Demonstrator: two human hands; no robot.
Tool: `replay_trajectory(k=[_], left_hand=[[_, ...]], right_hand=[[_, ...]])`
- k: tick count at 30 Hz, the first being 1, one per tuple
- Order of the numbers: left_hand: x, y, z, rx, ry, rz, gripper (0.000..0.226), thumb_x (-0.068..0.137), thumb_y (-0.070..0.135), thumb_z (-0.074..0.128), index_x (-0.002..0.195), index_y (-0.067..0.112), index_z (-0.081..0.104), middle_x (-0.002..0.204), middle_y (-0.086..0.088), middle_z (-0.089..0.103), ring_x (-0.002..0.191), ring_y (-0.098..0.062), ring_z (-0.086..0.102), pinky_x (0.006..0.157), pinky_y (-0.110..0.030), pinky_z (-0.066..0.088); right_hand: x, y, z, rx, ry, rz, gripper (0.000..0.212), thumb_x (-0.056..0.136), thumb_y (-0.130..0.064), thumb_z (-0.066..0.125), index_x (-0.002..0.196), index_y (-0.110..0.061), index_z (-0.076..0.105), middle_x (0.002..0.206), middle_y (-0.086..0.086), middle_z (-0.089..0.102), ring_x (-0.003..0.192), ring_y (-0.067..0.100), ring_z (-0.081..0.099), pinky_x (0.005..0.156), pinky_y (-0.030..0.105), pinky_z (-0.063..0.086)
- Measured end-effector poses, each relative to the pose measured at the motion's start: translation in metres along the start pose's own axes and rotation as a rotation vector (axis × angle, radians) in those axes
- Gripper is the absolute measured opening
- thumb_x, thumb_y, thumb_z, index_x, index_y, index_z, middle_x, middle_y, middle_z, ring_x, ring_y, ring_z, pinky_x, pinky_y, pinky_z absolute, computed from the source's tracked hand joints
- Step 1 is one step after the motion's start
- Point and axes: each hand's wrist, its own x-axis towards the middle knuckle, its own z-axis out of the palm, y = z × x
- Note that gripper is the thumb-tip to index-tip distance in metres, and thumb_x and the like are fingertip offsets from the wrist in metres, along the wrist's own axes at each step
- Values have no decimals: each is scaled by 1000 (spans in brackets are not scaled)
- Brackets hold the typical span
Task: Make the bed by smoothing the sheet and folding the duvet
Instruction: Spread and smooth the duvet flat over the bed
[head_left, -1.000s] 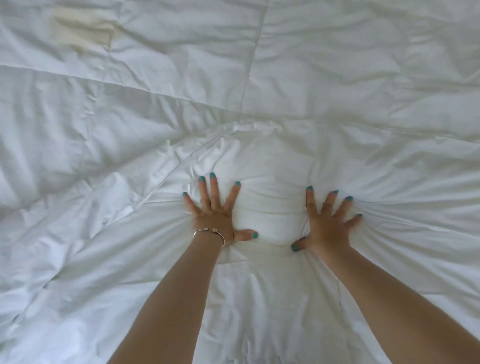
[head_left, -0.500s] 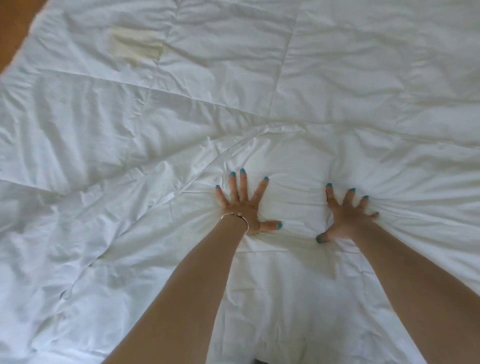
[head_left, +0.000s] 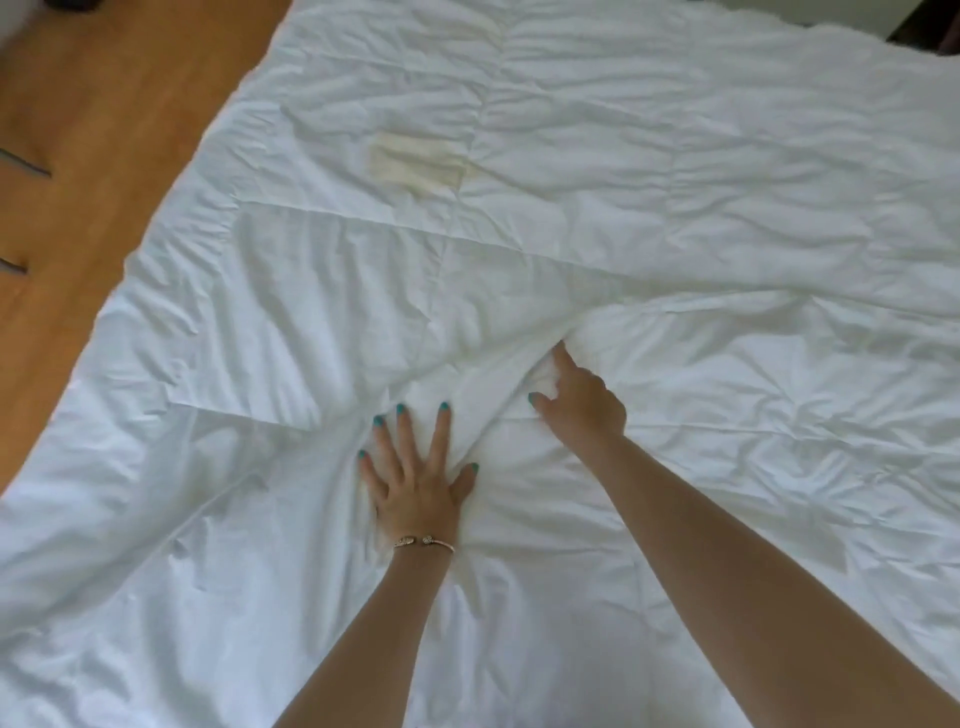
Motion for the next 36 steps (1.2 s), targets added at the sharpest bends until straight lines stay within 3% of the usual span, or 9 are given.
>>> replay_trajectory(k=[4, 8, 12, 15, 18, 21, 23, 28, 36], left_hand=[[61, -48, 10, 41, 200, 242, 66, 86, 71, 38, 138, 31, 50, 115, -8, 60, 108, -33, 58, 105, -51, 32], [142, -97, -16, 34, 203, 422, 60, 89, 68, 31, 108, 18, 57, 69, -5, 57, 51, -26, 57, 42, -30, 42], [233, -106, -71, 100, 302, 809, 56, 97, 61, 16, 100, 15, 47, 59, -7, 54, 36, -25, 53, 39, -22, 35], [293, -83, -115, 177, 265, 945, 58, 97, 61, 19, 109, 15, 50, 76, -10, 64, 51, -31, 63, 47, -28, 39], [320, -42, -118, 316, 114, 710, 64, 96, 58, 34, 144, 16, 29, 124, -7, 58, 109, -30, 59, 78, -38, 42], [279, 12, -80, 281, 65, 575, 63, 98, 38, 39, 152, 19, 14, 149, -5, 35, 140, -28, 26, 114, -59, 13], [247, 30, -47, 111, -36, 498, 61, 94, 56, 33, 150, 34, 22, 152, -5, 29, 143, -30, 17, 107, -71, 1], [267, 35, 23, 98, -198, 316, 84, 71, 90, 0, 143, 52, -18, 158, 0, -23, 143, -28, -26, 102, -76, -4], [279, 38, 52, 116, -139, 308, 84, 76, 84, 6, 147, 43, -15, 160, -10, -14, 145, -35, -17, 100, -79, 7]], right_hand=[[25, -31, 9, 242, 156, 223, 111, 87, -35, 66, 150, -12, -22, 136, 14, 39, 114, 36, 57, 82, 38, 45], [55, -30, -1, 426, 362, 185, 105, 84, -23, 69, 150, -35, -12, 120, 14, 54, 96, 34, 65, 84, 41, 50], [88, -19, -28, 250, 234, 59, 27, 90, -22, 55, 115, -14, 60, 100, 13, 66, 97, 33, 62, 74, 28, 42], [105, -20, -52, 356, 335, 43, 34, 93, -26, 57, 122, -8, 56, 122, 16, 57, 115, 32, 53, 80, 24, 35], [107, -26, -59, 511, 180, -40, 95, 84, -35, 71, 153, -23, 6, 159, 9, 9, 143, 22, 22, 113, 37, 26], [104, -24, -30, 162, 332, 33, 87, 76, -48, 73, 143, -24, 22, 148, 8, 19, 133, 32, 35, 108, 49, 33], [110, -20, -15, -44, 343, 70, 84, 71, -62, 68, 137, -30, 27, 144, 9, 24, 133, 37, 33, 108, 53, 29], [174, 5, -21, -246, -93, 111, 118, 56, -88, 56, 139, -58, -22, 159, 3, -23, 146, 37, -17, 107, 74, 2], [189, 7, -9, -207, -164, 95, 121, 56, -93, 48, 131, -55, -38, 150, 4, -43, 137, 39, -37, 102, 75, -12]])
